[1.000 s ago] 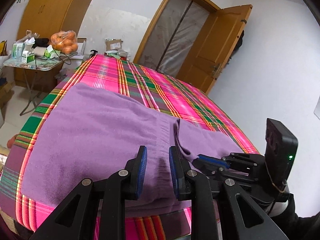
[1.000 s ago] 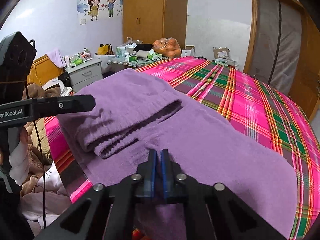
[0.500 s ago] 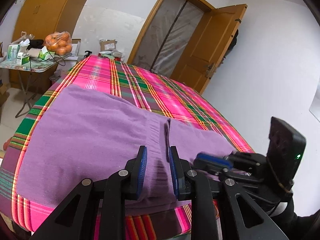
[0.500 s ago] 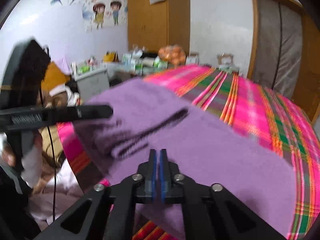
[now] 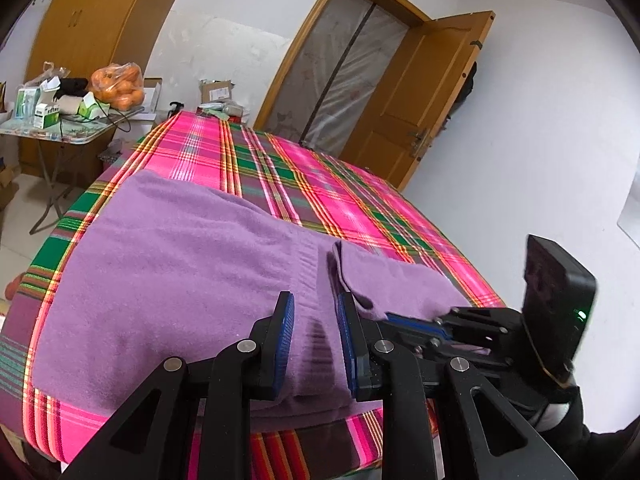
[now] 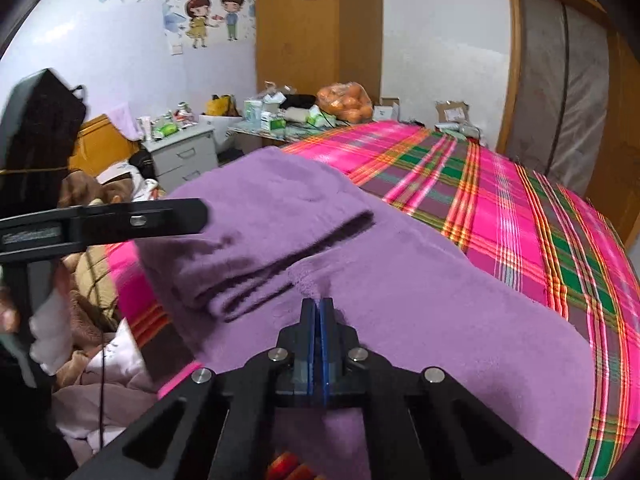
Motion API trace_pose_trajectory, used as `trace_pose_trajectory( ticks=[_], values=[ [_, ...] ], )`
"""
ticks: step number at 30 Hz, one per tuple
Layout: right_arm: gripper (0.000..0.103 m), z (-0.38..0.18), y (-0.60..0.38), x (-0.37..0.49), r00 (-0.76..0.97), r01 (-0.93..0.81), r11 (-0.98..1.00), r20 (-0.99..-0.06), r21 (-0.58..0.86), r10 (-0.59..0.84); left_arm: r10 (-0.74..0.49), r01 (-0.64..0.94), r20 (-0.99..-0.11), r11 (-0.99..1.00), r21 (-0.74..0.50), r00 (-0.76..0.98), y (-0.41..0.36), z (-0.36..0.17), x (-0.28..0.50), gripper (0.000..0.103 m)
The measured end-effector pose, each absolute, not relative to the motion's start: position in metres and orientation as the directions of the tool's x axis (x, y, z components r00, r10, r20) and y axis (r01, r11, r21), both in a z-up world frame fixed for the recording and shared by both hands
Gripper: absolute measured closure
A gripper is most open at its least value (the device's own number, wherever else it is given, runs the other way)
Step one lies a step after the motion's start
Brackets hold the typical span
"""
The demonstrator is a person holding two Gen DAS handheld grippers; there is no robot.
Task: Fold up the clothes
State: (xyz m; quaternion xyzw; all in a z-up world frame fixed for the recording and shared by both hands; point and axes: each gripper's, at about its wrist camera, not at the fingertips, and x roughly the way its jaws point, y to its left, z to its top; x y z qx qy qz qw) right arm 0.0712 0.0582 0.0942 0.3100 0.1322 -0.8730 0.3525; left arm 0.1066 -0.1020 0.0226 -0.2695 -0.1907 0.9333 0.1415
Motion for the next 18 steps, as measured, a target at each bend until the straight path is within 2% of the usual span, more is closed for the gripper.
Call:
trace_pose_trajectory(
  ticks=[6,12,14,18],
  values=[
    [0.1,0.098,0.072,0.071,-0.553,0.681,-0.73,-0.616,0.053,-0.561,0.388,-0.178,-0.455,-0.881,-0.437,-0.801,-0.095,0.023,0.102,0.08],
    [0.099,0.101,0.086,0.07,-0.549,0.663,-0.739,-0.595,0.119,-0.588,0.459,-0.266,-0.454,-0.865,-0.426,-0.764,-0.07,0.029,0.085,0.08],
    [0.099,0.101,0.106,0.069,-0.577,0.612,-0.776,-0.584,0.155,-0.571,0.485,-0.297,-0.472,-0.858,-0.419,-0.736,-0.055,0.023,0.076,0.08],
    [0.099,0.084,0.14,0.069,-0.611,0.503,-0.847,-0.622,0.172,-0.489,0.491,-0.304,-0.55,-0.865,-0.399,-0.676,-0.032,-0.003,0.064,0.08]
  ],
)
